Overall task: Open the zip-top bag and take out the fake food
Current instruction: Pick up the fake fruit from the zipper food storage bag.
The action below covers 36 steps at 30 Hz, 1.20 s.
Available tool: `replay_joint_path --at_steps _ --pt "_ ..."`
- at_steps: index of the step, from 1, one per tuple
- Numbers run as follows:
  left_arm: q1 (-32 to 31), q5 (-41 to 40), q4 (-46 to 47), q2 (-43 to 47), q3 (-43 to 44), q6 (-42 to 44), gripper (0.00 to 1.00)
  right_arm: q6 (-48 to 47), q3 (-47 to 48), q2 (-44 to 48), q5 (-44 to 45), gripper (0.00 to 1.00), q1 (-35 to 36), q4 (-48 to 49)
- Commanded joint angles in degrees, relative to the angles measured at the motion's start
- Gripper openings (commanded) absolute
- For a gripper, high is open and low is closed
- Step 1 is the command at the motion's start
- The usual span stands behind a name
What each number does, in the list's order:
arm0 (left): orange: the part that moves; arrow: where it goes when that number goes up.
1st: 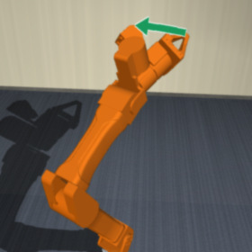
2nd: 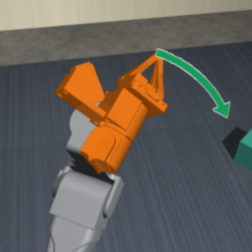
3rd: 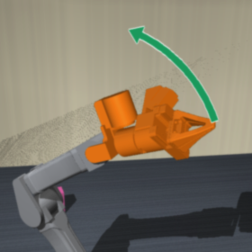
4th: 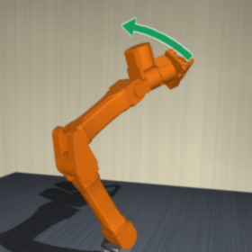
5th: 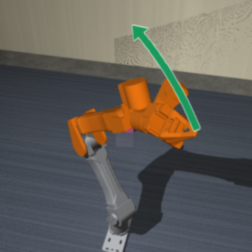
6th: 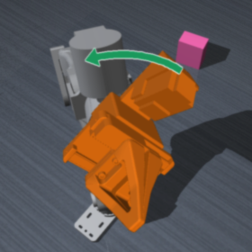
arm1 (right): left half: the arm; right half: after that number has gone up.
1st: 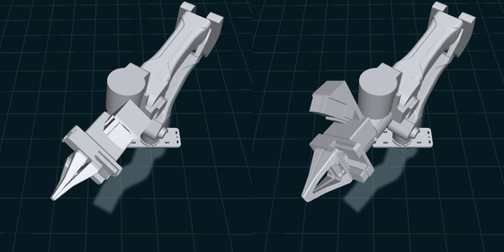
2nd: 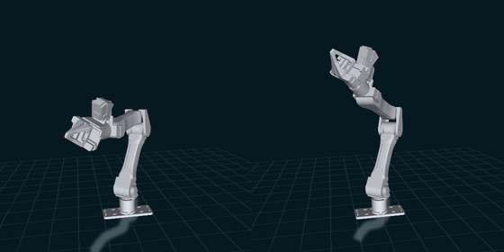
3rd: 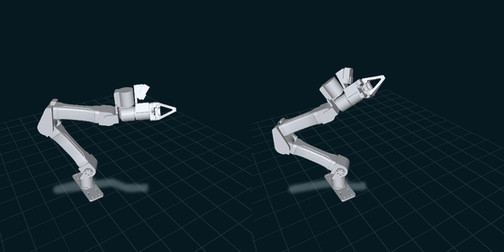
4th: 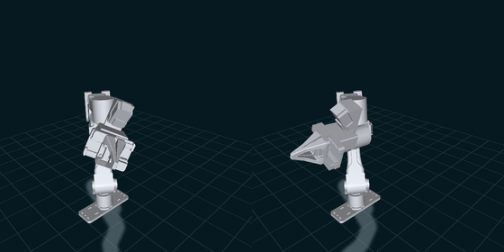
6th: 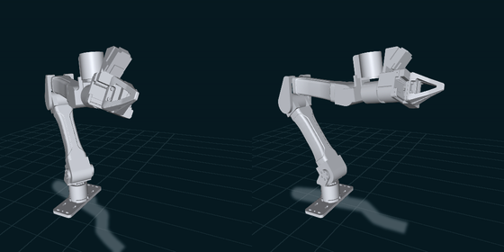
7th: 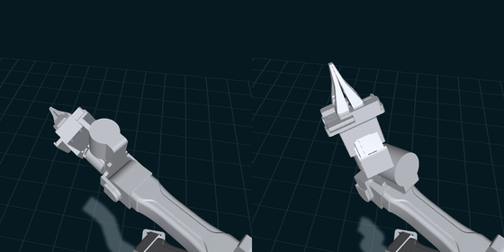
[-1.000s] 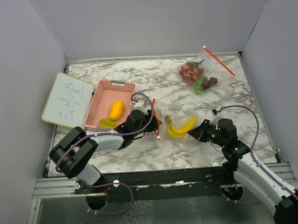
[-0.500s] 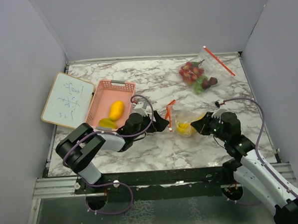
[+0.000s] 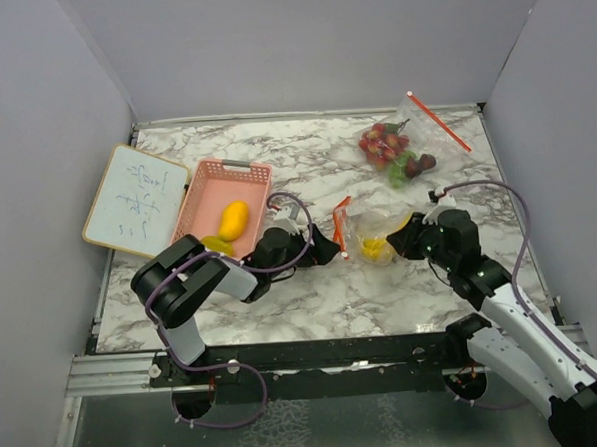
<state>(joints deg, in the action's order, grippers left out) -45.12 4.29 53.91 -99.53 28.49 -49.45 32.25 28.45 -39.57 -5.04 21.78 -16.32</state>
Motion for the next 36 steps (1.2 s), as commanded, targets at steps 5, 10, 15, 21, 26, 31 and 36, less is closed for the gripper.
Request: replay_joint_path --at_steps 5,10,15,21,26,31,36 --pt "-0.2 -2.7 -5.0 2.0 2.2 3.8 0.75 1.5 -4.4 -2.4 10.4 0.53 0.0 -1.5" --pt "-0.3 -5.2 -7.2 1.7 4.2 5.3 0.42 1.3 -2.5 -2.9 12.3 0.43 0.0 -2.8" --pt "-0.2 -10.2 -11.3 -1.2 9.1 5.9 0.26 3.2 -3.7 -0.2 13.3 0.41 0.0 -3.6" --pt "-0.1 -11.2 -15.9 -5.6 16.3 8.7 0.17 3.4 -3.8 1.4 13.4 0.41 0.0 -4.4" --pt "-0.1 -5.9 -15.4 -10.6 21.1 8.8 0.09 3.1 -3.7 1.4 13.2 0.4 0.0 -4.7" --pt "-0.1 -2.5 -13.2 -13.3 21.9 7.0 0.04 2.7 -3.4 1.7 13.0 0.4 0.0 -4.3" --pt "-0.1 2.3 -6.3 -13.9 20.5 3.4 0.06 2.9 -3.5 0.7 12.3 0.39 0.0 -3.6"
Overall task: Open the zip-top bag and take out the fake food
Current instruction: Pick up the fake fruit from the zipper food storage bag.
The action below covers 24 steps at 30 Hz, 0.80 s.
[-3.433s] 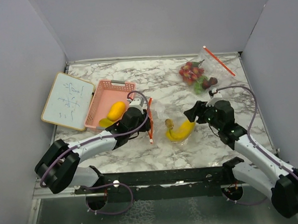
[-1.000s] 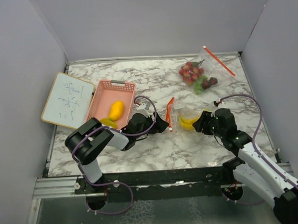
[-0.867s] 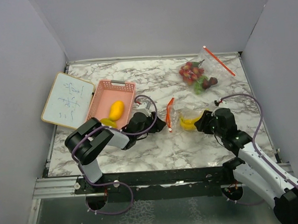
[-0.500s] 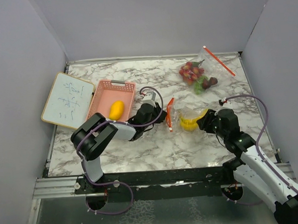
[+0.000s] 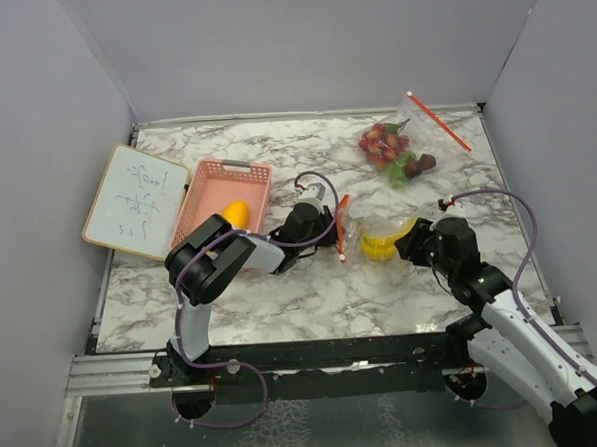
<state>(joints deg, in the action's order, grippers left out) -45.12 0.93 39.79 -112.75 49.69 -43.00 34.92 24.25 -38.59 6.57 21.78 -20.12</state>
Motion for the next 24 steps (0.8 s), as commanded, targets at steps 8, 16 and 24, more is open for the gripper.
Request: replay_joint_path --at_steps 8,16,24 --pt "-0.1 10.4 17.0 -4.1 -1.1 -8.9 0.47 0.4 0.0 -0.1 -0.3 0.39 0.0 0.9" --pt "-0.7 12.9 21.1 -6.9 -0.5 -11.4 0.68 0.1 -0.7 -0.7 -0.6 0.38 0.0 1.7" --pt "-0.8 11.3 22.1 -4.8 -1.8 -11.5 0.68 -0.1 -1.4 -1.3 -1.0 0.37 0.0 2.6"
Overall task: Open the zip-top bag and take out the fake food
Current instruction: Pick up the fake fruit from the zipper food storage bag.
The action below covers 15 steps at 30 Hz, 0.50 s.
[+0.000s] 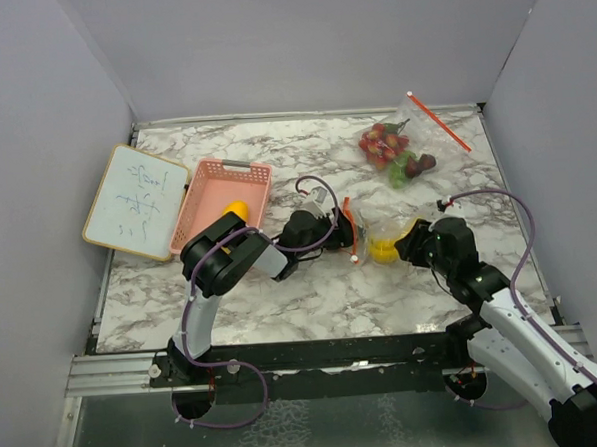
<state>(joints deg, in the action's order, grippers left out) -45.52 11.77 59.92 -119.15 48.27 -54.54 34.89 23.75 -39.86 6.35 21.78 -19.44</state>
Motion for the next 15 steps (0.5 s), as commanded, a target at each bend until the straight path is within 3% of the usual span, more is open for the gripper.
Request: replay_joint_path --at_steps 1,11,15 --pt "-0.5 0.4 0.9 1.6 0.2 0.6 0.68 -0.1 -0.9 0.0 -0.9 0.37 0.0 1.9" --pt "-1.7 0.2 -2.4 1.8 3.6 1.4 0.67 -0.1 -1.6 -0.2 -1.4 0.37 0.0 2.6" --pt "-2.5 -1.6 -7.7 2.4 5.7 4.3 0.67 -0.2 -1.6 -0.3 -1.6 0.37 -0.1 2.9"
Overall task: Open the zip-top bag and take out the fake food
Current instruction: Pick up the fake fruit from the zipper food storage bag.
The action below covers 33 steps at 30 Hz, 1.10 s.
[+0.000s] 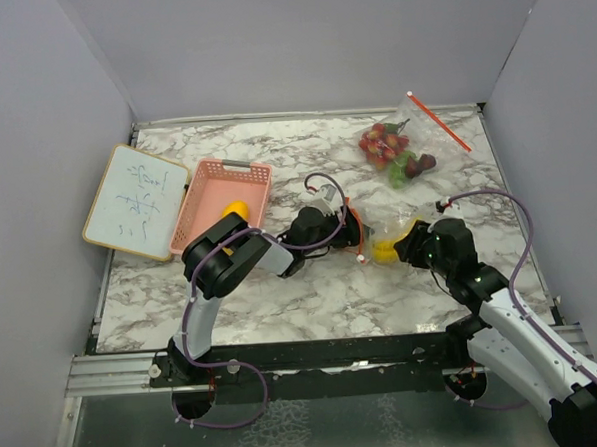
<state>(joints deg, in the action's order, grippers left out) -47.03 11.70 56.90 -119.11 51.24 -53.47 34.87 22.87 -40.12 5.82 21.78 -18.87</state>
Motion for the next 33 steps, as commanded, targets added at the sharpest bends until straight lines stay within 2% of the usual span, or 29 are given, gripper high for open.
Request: replay_joint_path --at_steps 1,4,8,10,12,14,22,27,32,33 --pt "-1.4 -2.2 -6.2 2.2 3.5 4.1 0.66 -0.1 -0.7 -0.1 -1.2 0.37 0.0 2.3" --pt "-2.4 -4.2 -9.4 1.3 5.4 6.0 0.64 -0.3 -0.3 0.0 -1.3 0.37 0.0 1.9" --pt "-3.6 -6.4 -11.3 0.6 6.8 7.0 0.55 -0.4 -0.3 0.5 -1.4 0.37 0.0 1.5" --pt "-4.0 -6.5 -11.2 0.8 6.7 6.9 0.47 -0.7 -0.2 0.5 -1.1 0.37 0.0 1.3" --pt "-4.3 -6.9 -11.4 1.3 6.2 7.4 0.34 -1.0 0.0 0.3 -0.5 0.37 0.0 1.2" --pt "-4.4 -7.5 -11.9 1.9 5.7 8.0 0.27 -1.2 0.1 -0.3 -0.3 0.37 0.0 1.5" --pt "-3.7 -10.5 -13.9 5.4 2.2 9.4 0.08 -0.3 -0.2 2.4 0.3 0.33 0.0 1.9" --pt "-2.4 -12.1 -14.8 10.8 -1.8 10.3 0.07 -0.1 0.4 2.1 1.0 0.32 0.0 1.4" --pt "-2.2 -16.2 -23.9 19.2 -3.8 14.3 0.06 1.5 -1.2 2.9 1.5 0.23 0.0 3.5" --pt "-2.3 -17.2 -25.1 21.0 -4.5 15.2 0.06 1.7 -1.2 3.1 1.5 0.18 0.0 3.9"
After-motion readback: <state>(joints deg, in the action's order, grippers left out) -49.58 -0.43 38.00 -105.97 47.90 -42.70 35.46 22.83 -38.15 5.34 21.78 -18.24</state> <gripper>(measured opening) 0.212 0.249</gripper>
